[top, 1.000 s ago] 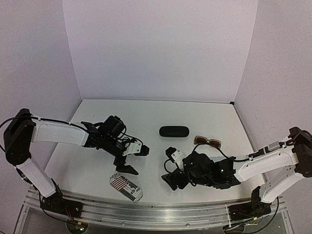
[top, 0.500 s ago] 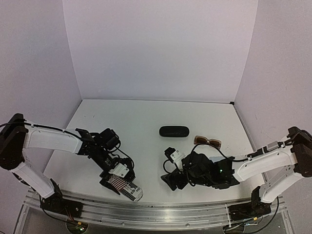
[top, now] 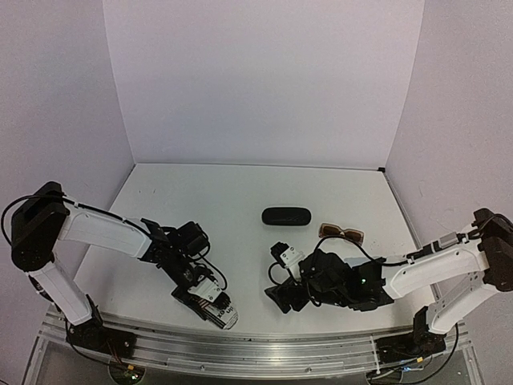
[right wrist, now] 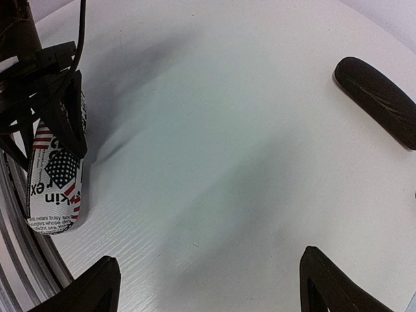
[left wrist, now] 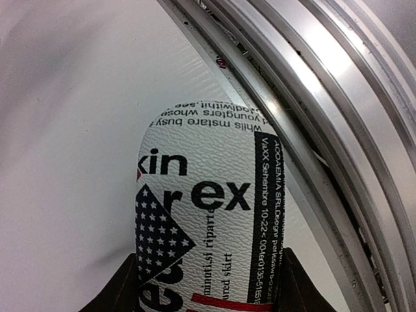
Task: Organize the sunglasses
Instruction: Move the sunglasses case at the center of the board.
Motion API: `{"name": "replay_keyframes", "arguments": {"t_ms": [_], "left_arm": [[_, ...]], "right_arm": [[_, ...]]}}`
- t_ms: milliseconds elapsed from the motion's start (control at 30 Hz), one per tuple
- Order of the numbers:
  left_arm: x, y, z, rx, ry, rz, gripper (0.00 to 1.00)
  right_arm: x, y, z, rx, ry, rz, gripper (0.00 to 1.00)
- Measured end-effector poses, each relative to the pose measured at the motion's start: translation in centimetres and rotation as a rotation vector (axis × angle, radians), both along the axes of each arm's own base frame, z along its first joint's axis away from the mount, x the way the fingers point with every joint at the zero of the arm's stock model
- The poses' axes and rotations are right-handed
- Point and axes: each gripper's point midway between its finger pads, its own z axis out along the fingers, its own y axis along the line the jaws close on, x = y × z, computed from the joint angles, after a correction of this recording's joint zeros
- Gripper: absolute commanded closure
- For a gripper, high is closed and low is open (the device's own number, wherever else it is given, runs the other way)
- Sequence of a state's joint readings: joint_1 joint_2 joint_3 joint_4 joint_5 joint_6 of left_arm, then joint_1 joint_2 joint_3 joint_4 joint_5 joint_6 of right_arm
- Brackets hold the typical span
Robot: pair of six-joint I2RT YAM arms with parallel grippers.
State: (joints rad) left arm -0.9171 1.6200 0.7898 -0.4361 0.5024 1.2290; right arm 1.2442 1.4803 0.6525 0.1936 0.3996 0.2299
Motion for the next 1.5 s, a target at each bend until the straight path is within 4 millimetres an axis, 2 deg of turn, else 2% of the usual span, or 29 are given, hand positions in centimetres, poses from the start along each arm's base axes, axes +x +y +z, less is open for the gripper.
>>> {"name": "replay_keyframes", "arguments": {"t_ms": [67, 167, 267, 333, 400, 467, 533, 567, 633, 700, 800, 933, 1133, 1200, 1267, 1400, 1500], "left_arm": [[0.6, -0.5, 0.0, 0.001, -0.012, 0.007, 0.67], [1.5, -1.0, 0.0, 0.002, -0.022, 0.035, 0.68], [4.1, -1.4, 0.0, 0.009, -0.016, 0.116, 0.72], [8.0, -1.9, 0.2, 0.011, -0.018, 0.22, 0.73], [13.2, -2.1, 0.3, 0.01, -0.028, 0.352, 0.73], [19.0, -1.9, 0.4, 0.003, -0.034, 0.492, 0.75], [25.2, -1.3, 0.6, -0.011, -0.052, 0.631, 0.72], [27.7, -0.9, 0.7, -0.016, -0.066, 0.682, 0.7], [31.6, -0.2, 0.9, -0.029, -0.101, 0.741, 0.69], [33.9, 0.9, 0.9, -0.032, -0.133, 0.759, 0.69], [34.9, 1.5, 0.9, -0.027, -0.164, 0.726, 0.66], [34.9, 1.3, 0.9, -0.011, -0.182, 0.673, 0.57], [34.7, 1.2, 0.9, 0.007, -0.176, 0.623, 0.48], [34.6, 1.1, 0.9, 0.011, -0.161, 0.616, 0.41], [34.3, 1.1, 0.8, 0.015, -0.143, 0.608, 0.26], [33.0, 1.2, 0.1, 0.042, -0.071, 0.607, 0.04], [32.7, 1.2, 0.2, 0.051, -0.051, 0.612, 0.0]], "right_arm": [[0.1, 0.0, 0.0, -0.002, -0.004, -0.002, 0.12], [0.2, -0.1, 0.1, -0.005, -0.011, -0.009, 0.12], [0.8, -0.5, 0.2, -0.006, -0.02, -0.033, 0.12], [1.5, -0.9, 0.4, -0.003, -0.03, -0.06, 0.12], [2.4, -1.4, 0.8, 0.002, -0.041, -0.095, 0.12], [3.4, -2.1, 1.3, 0.011, -0.053, -0.132, 0.12], [4.5, -2.7, 1.6, 0.016, -0.061, -0.166, 0.12], [4.9, -3.1, 1.7, 0.015, -0.064, -0.183, 0.12], [5.7, -3.6, 1.8, 0.014, -0.069, -0.208, 0.12], [6.1, -3.9, 1.8, 0.009, -0.073, -0.217, 0.12], [6.1, -3.9, 1.9, 0.006, -0.08, -0.211, 0.12], [6.4, -4.0, 2.3, 0.009, -0.088, -0.213, 0.11], [7.7, -4.6, 3.0, 0.004, -0.108, -0.213, 0.11], [8.3, -4.9, 3.3, 0.002, -0.113, -0.216, 0.11], [9.1, -5.2, 3.8, 0.002, -0.118, -0.222, 0.1], [10.8, -5.7, 4.8, -0.003, -0.127, -0.225, 0.1], [12.3, -6.2, 5.7, -0.006, -0.139, -0.217, 0.08]]}}
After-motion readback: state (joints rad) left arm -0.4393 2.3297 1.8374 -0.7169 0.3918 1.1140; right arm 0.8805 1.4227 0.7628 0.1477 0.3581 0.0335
